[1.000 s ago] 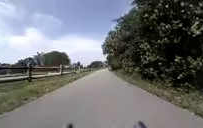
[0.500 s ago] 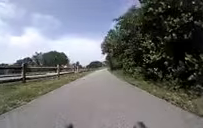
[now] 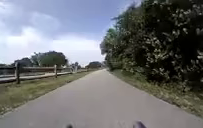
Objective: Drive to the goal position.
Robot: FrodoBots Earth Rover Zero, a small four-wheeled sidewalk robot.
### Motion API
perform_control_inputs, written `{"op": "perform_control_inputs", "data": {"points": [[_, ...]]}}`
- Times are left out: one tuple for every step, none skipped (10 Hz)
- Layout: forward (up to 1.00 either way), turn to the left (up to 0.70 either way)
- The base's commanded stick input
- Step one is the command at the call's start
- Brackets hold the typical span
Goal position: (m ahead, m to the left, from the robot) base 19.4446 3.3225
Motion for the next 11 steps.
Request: {"op": "perform_control_inputs", "data": {"points": [[0.7, 0.0], [0.7, 0.0], [0.7, 0.0], [0.7, 0.0], [0.7, 0.0], [0.7, 0.0], [0.7, 0.0], [0.7, 0.0], [0.7, 0.0], [0.7, 0.0], [0.7, 0.0]]}}
